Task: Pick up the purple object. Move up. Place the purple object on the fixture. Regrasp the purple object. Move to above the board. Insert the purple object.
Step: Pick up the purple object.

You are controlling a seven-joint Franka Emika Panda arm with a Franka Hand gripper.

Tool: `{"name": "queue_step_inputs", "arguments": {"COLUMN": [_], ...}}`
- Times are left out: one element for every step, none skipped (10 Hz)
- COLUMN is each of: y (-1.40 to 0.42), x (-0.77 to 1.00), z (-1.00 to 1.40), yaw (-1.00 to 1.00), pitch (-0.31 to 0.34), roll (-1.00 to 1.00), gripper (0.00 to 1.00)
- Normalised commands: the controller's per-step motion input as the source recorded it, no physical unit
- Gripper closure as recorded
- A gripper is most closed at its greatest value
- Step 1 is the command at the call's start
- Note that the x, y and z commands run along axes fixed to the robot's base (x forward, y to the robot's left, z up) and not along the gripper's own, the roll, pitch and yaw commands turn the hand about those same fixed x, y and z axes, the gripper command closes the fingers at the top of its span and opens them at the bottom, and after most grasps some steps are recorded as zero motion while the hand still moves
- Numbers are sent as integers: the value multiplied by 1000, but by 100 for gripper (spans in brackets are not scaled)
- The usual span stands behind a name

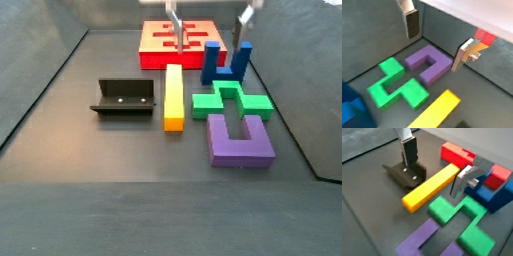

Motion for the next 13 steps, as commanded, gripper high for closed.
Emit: {"name": "queue_step_inputs", "arguments": {"y": [540,109,-74,-131,0,177,143,131,146,86,117,151,54], "x": [77,271,457,300,166,-97,-146,-383,-591,-414,-306,-266,0], "z": [-974,-1000,-906,-889,-726,-569,-731,-803,-646,-531,-349,-111,0], "yaw": [-109,0,-29,-94,-100,-91,-97,-80,-40,-3,0,0,43], "pitch": [0,0,0,0,0,-41,-54,-99,-143,-157,-97,-76,0], "roll": [11,0,11,17,0,0,0,0,0,-6,0,-21,-43], "gripper": [0,0,0,0,0,0,0,0,0,0,0,0,0]}}
